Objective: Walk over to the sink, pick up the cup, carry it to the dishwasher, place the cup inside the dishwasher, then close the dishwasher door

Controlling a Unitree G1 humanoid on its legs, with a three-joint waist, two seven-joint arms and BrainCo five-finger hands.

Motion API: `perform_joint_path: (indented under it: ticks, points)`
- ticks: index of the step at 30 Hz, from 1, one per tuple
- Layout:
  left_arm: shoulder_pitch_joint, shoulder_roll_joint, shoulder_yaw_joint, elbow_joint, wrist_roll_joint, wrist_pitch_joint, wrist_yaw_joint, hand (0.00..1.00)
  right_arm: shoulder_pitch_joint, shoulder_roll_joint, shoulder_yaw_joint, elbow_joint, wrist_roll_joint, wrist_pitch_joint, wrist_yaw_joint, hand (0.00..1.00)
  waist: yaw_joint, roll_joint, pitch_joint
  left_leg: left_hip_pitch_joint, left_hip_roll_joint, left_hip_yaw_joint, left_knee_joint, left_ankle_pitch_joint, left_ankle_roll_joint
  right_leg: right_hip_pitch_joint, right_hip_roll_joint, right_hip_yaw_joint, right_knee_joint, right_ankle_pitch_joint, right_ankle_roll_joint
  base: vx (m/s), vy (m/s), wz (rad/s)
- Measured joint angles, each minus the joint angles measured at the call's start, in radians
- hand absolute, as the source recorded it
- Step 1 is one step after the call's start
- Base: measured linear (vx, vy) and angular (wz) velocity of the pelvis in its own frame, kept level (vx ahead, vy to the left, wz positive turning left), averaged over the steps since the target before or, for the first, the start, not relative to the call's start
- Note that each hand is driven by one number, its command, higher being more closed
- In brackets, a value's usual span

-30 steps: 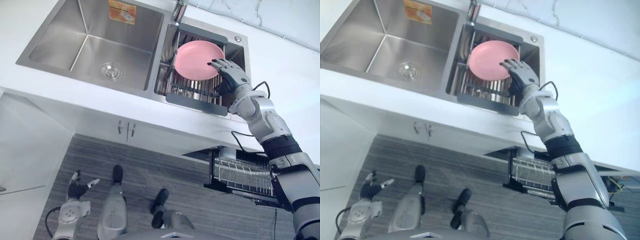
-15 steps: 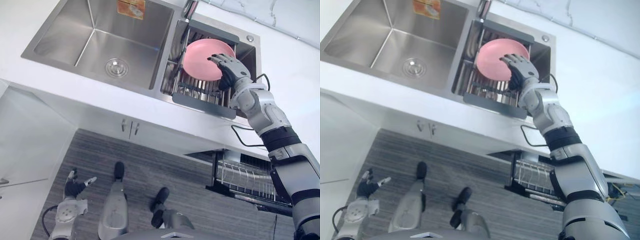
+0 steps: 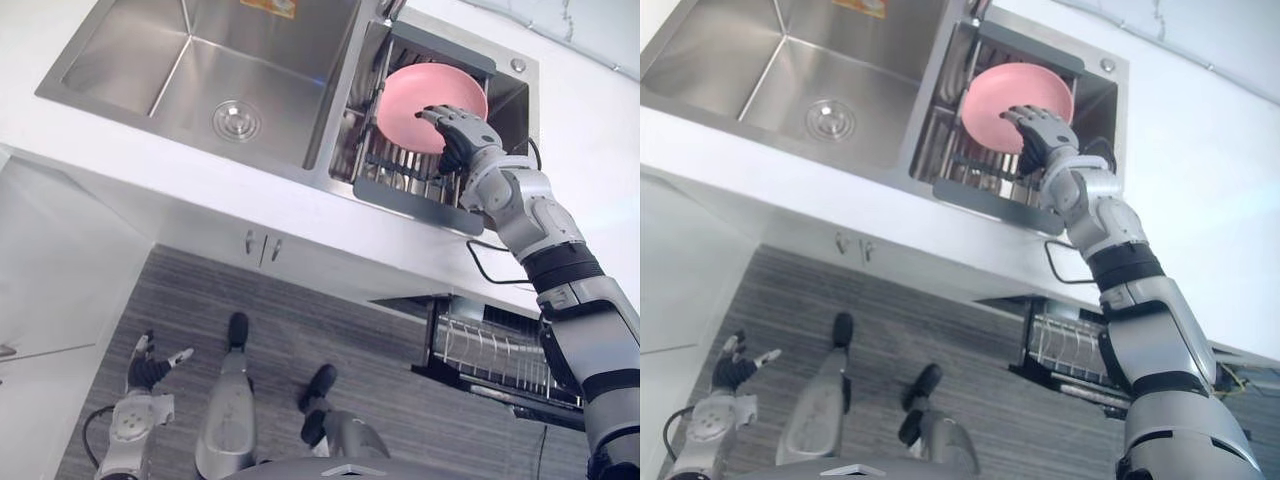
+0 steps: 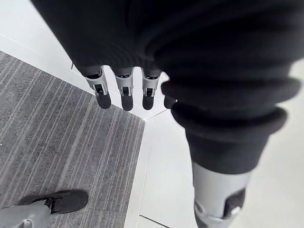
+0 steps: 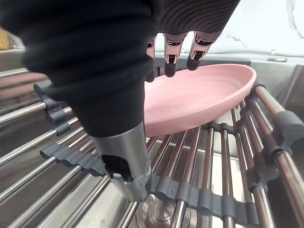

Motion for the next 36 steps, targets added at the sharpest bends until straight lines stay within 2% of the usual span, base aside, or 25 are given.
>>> perform_joint_path:
  ticks: [13, 14, 20, 30, 36]
  points:
    - [0.000, 0.001, 0.000, -0.027, -0.020, 0.000, 0.000, 0.00, -0.009, 0.000, 0.014, 0.067, 0.007, 0.007, 0.007, 0.00, 0.012, 0.001, 0.022, -0.003, 0.000, -0.003, 0.000, 0.000, 0.000, 0.000, 0.000, -0.009, 0.000, -0.001, -0.001, 0.01, 0.001, 0.01]
    - [0.000, 0.001, -0.001, -0.028, -0.020, 0.000, 0.000, 0.00, -0.011, 0.000, 0.014, 0.067, 0.007, 0.007, 0.007, 1.00, 0.012, 0.002, 0.024, -0.003, 0.000, -0.003, 0.000, 0.000, 0.000, 0.000, 0.000, -0.009, 0.000, -0.001, -0.001, 0.00, 0.000, 0.00]
    - [0.000, 0.001, -0.001, -0.028, -0.020, 0.000, 0.000, 0.00, -0.047, -0.001, 0.018, 0.069, -0.006, 0.010, -0.044, 1.00, 0.015, 0.007, 0.042, -0.004, 0.000, -0.003, 0.000, -0.004, -0.005, 0.000, 0.000, -0.010, 0.001, -0.001, -0.001, 0.00, 0.000, 0.00]
    - [0.000, 0.002, -0.006, -0.032, -0.020, -0.004, 0.022, 0.00, -0.048, -0.001, 0.051, 0.071, -0.162, 0.005, -0.181, 1.00, 0.021, 0.013, 0.047, -0.016, -0.003, -0.005, 0.000, -0.003, -0.004, -0.008, -0.001, -0.017, 0.001, -0.003, -0.001, 0.00, 0.000, 0.01]
    - [0.000, 0.002, -0.006, -0.038, -0.019, -0.014, 0.035, 0.00, -0.048, -0.001, 0.050, 0.061, -0.199, 0.006, -0.248, 1.00, 0.020, 0.016, 0.049, -0.016, -0.002, -0.004, 0.000, 0.000, 0.000, -0.008, -0.001, -0.017, 0.000, -0.005, -0.001, 0.00, 0.000, 0.00]
